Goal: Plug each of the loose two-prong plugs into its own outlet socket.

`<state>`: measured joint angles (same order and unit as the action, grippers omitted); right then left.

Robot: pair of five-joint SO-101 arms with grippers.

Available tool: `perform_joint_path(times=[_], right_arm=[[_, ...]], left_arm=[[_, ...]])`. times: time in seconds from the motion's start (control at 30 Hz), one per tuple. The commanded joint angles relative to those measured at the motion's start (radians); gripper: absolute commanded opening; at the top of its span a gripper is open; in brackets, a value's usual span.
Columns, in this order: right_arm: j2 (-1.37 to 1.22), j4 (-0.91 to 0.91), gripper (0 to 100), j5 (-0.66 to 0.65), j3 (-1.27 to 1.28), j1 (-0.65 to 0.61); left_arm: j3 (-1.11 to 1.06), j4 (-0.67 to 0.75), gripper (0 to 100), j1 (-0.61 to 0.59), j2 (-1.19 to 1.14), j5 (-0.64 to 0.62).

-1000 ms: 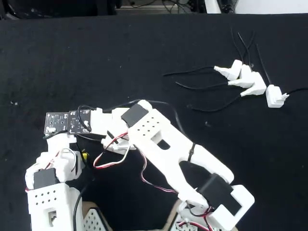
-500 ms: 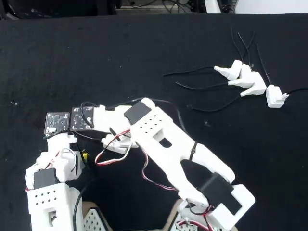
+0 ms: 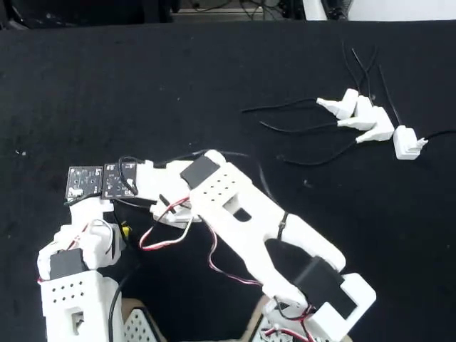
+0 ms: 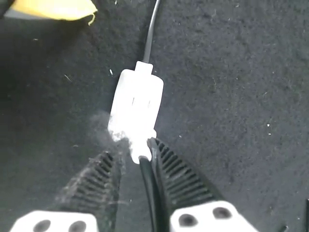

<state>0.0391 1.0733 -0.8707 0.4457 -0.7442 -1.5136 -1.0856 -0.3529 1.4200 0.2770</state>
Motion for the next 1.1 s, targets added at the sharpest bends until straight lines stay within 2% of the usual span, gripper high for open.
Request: perform_joint_path(times=[0.0, 0.7, 1.07], right_arm=[[-0.033, -0.054, 1.1, -0.006, 0.059, 0.029], [-0.033, -0.025, 1.1, -0.055, 0.096, 0.130], [-0.024, -0.084, 1.1, -0.048, 0.182, 0.094]], left_arm=[[0.007, -0.006, 25, -0.010, 0.005, 0.006], [0.007, -0.008, 25, -0.010, 0.006, 0.006], [0.007, -0.008, 25, -0.010, 0.006, 0.006]])
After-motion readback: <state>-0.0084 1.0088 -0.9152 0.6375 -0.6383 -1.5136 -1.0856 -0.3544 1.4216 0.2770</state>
